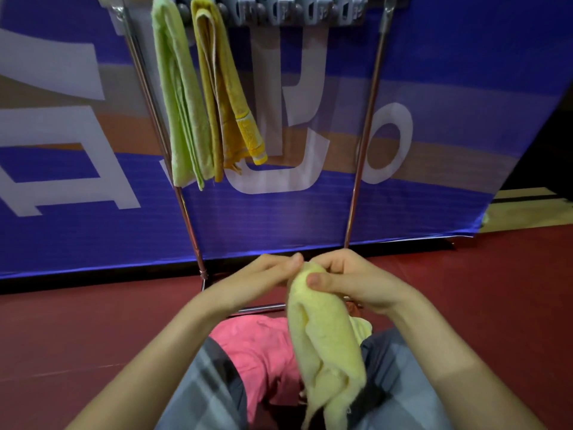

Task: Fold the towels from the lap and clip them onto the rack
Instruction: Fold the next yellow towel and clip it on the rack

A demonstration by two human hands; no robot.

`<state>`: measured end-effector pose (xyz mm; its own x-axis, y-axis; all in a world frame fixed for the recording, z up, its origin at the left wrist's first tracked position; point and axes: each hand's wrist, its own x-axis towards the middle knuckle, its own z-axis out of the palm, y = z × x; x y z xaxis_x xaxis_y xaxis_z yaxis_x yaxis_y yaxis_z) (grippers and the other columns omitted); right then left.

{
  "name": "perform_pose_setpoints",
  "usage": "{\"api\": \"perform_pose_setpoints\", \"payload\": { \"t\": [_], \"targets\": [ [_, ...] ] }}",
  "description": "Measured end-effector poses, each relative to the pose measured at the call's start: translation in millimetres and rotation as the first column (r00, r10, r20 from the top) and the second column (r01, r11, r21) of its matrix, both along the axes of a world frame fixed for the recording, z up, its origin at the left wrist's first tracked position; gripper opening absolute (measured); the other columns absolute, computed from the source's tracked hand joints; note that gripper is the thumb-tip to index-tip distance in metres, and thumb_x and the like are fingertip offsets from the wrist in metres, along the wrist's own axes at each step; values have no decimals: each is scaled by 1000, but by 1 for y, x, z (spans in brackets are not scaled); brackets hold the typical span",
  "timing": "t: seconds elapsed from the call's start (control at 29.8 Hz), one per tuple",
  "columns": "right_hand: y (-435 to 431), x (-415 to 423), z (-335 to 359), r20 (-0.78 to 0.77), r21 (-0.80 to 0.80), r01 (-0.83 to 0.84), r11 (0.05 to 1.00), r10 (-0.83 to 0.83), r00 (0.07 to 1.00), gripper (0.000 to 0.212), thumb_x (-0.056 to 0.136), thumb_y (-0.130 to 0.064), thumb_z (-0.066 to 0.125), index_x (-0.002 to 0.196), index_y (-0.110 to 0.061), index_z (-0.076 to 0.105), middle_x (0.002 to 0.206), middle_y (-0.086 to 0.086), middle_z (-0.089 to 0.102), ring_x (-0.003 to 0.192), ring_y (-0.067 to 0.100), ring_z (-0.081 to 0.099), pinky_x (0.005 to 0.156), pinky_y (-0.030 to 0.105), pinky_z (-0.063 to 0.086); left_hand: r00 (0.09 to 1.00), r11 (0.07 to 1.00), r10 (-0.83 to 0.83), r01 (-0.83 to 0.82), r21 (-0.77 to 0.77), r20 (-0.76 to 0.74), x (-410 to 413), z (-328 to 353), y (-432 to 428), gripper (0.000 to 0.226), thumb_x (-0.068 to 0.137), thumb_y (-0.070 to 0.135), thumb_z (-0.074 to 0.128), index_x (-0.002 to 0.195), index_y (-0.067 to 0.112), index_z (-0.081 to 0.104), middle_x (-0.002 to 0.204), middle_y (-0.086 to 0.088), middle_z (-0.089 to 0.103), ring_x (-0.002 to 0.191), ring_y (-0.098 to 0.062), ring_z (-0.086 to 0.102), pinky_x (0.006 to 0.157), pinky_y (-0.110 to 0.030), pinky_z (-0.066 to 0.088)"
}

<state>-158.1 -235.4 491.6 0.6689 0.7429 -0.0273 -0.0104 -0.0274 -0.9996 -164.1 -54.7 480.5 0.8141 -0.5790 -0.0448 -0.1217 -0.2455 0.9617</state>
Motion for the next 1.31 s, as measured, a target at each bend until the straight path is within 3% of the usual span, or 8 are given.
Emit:
{"api": "perform_pose_setpoints", "payload": {
  "t": [0.13, 0.5, 0.57, 0.74, 0.87, 1.14, 1.21, 1.31],
  "targets": [
    [-11, 8, 6, -6, -38, 43, 998, -44, 999, 24, 66, -45, 70, 68, -21, 68, 54, -11, 63, 50, -2, 55, 48, 11, 40, 999, 999, -37, 37, -9, -31, 0, 16, -12, 56, 53, 79, 56, 47, 24, 62, 42, 17, 50, 43, 5, 42, 47, -8, 35],
    [-30, 13, -16, -115, -27, 39, 999, -42, 992, 75, 39, -65, 79, 82, -4, 70, 66, -6, 67, 58, 7, 58, 54, 21, 41, 993, 980, -28, 5, -197, -115, 7, 20, 25, 54, 42, 74, 70, 47, 21, 66, 42, 13, 56, 40, 4, 50, 44, -10, 39],
    [-22, 15, -6, -98, 15, 54, 998, -53, 994, 91, 40, -64, 79, 91, 10, 62, 67, -4, 67, 57, 6, 59, 51, 17, 42, 986, 986, -76, 53, -155, -146, 4, 18, 23, 52, 50, 76, 64, 50, 24, 62, 47, 16, 52, 44, 4, 46, 48, -11, 37],
    [1, 24, 24, -73, 132, 95, 987, -85, 994, 61, 42, -63, 79, 80, -16, 74, 71, -5, 72, 65, 4, 65, 59, 14, 50, 979, 989, 25, -54, -135, -203, 15, 29, 3, 40, 74, 52, 48, 89, 20, 67, 86, 4, 71, 85, -10, 66, 77, -19, 52],
    [-1, 25, 34, -136, 196, 172, 965, -147, 980, 58, 45, -56, 80, 87, -18, 75, 80, -3, 74, 74, 5, 68, 63, 15, 52, 975, 976, 50, -94, -196, -219, 19, 57, -10, 52, 82, 52, 33, 109, 15, 59, 118, -8, 62, 116, -25, 55, 102, -37, 39],
    [-1, 61, 60, -143, 145, 325, 935, -305, 942, 59, 56, -54, 77, 96, -11, 71, 96, 9, 72, 85, 14, 67, 73, 23, 51, 950, 941, 281, -300, -158, -135, 62, 104, -18, 57, 95, 43, 19, 128, 6, 46, 126, -4, 49, 121, -19, 48, 71, -2, 45],
    [1, 74, 63, -149, 168, 409, 897, -387, 910, 70, 33, -49, 88, 87, -8, 74, 84, 11, 74, 72, 14, 69, 62, 20, 53, 934, 933, 332, -346, -96, -134, 77, 107, -20, 64, 86, 58, 31, 117, 9, 57, 134, -10, 49, 128, -23, 42, 101, -19, 41],
    [9, 105, 100, -143, 244, 426, 871, -402, 904, 36, 55, -19, 80, 84, 0, 71, 65, 11, 72, 55, 14, 69, 45, 16, 50, 925, 926, 377, -378, -5, -58, 122, 123, -9, 78, 71, 77, 37, 105, 11, 59, 134, -19, 49, 130, -32, 40, 114, -46, 23]
  ]
}}
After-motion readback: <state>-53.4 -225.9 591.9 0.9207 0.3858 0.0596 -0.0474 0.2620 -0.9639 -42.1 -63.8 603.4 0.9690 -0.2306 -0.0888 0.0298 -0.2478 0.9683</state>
